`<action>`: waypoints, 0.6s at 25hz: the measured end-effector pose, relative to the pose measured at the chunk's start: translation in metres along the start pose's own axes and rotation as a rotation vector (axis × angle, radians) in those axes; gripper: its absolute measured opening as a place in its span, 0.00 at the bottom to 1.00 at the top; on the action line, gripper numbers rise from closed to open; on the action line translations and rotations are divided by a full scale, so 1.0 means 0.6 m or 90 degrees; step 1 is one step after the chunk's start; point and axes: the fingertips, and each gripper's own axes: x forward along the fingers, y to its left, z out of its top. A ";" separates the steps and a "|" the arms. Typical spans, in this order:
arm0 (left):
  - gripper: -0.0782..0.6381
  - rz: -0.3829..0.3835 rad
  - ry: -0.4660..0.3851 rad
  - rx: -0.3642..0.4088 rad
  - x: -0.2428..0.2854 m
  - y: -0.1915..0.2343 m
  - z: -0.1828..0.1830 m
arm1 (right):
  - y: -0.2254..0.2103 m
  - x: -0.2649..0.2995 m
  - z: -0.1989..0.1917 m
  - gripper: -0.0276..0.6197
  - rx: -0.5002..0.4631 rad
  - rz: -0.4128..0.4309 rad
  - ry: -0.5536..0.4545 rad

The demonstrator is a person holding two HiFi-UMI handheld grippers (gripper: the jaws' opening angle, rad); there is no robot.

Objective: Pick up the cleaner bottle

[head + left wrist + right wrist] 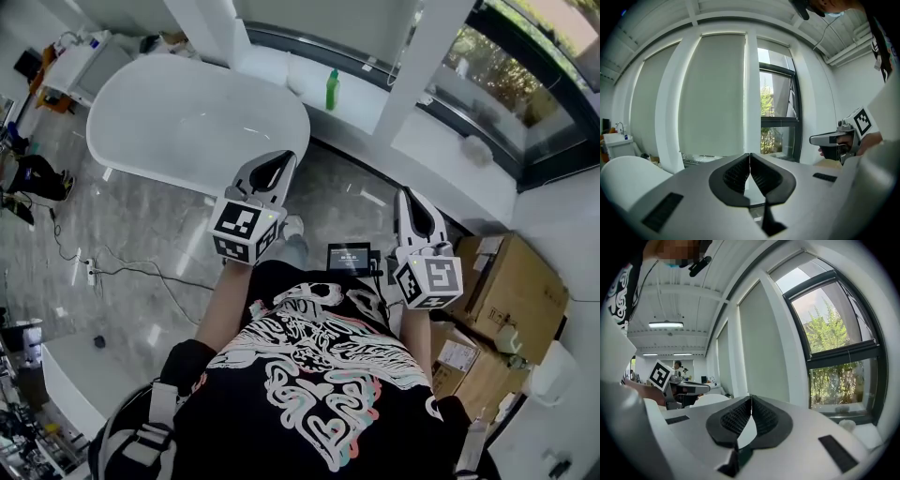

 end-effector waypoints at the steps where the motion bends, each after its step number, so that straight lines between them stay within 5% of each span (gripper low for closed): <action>1: 0.13 0.000 -0.001 0.001 0.009 0.004 0.001 | -0.005 0.009 0.000 0.09 0.000 -0.001 0.002; 15: 0.13 -0.027 -0.042 -0.003 0.233 0.211 0.039 | -0.060 0.299 0.023 0.09 -0.019 -0.013 0.031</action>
